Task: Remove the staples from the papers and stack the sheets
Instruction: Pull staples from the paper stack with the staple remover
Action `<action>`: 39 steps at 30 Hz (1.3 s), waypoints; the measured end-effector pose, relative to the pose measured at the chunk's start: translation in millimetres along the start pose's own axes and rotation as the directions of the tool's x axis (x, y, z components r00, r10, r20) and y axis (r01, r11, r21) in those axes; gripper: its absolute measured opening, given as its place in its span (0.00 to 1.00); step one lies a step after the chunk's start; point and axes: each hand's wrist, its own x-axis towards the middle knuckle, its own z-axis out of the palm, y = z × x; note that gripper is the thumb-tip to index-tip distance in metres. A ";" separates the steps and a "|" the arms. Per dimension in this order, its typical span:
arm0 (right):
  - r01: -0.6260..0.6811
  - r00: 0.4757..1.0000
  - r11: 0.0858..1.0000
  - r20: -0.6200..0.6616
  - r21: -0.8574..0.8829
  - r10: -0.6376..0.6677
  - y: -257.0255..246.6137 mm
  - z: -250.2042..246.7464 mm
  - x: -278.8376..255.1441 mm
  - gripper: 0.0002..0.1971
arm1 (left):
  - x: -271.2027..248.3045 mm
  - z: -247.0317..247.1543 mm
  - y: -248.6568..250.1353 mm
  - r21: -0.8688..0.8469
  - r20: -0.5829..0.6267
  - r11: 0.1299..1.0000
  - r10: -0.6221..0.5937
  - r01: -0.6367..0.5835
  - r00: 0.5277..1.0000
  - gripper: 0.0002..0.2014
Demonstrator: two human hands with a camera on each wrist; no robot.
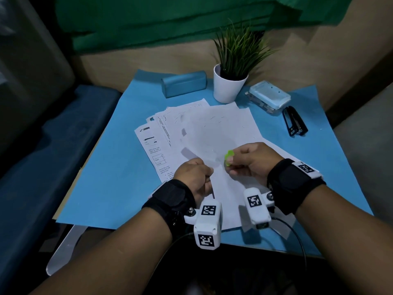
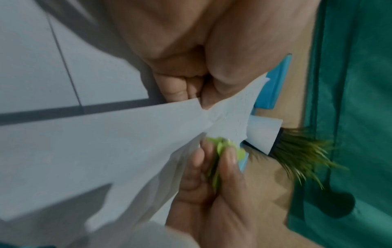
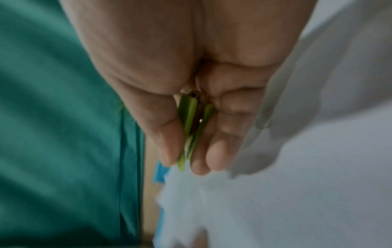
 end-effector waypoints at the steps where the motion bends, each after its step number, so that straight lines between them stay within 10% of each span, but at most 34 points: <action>1: -0.013 1.000 0.998 -0.003 0.056 0.013 0.4 -3.0 -1.0 0.04 | -0.4 -1.8 1.0 -0.011 0.000 1.000 -0.005 0.005 1.000 0.23; 7: 0.103 0.993 0.986 -0.043 -0.130 -0.109 6.1 -5.5 -3.3 0.06 | -1.1 -2.7 3.6 -0.017 -0.030 1.000 -0.015 0.015 0.999 0.24; 11: 0.237 0.934 0.618 0.000 -0.749 -0.358 -0.6 2.3 -3.4 0.20 | -0.1 -2.6 2.3 -0.032 -0.033 0.999 -0.015 0.014 0.999 0.21; 16: 0.244 0.921 0.464 0.054 -0.852 -0.385 -5.0 8.7 -1.3 0.22 | -2.5 2.2 4.4 -0.047 -0.013 0.999 -0.018 0.018 1.000 0.04; 24: 0.276 0.875 0.184 0.167 -0.943 -0.455 -17.3 19.3 0.9 0.15 | 1.5 10.2 6.5 -0.024 -0.093 1.000 0.001 -0.004 0.996 0.17; 39: 0.150 0.921 0.176 0.073 -0.973 -0.382 -28.9 32.1 -1.4 0.15 | 5.8 7.7 -7.5 -0.049 -0.021 0.996 0.076 -0.077 0.997 0.28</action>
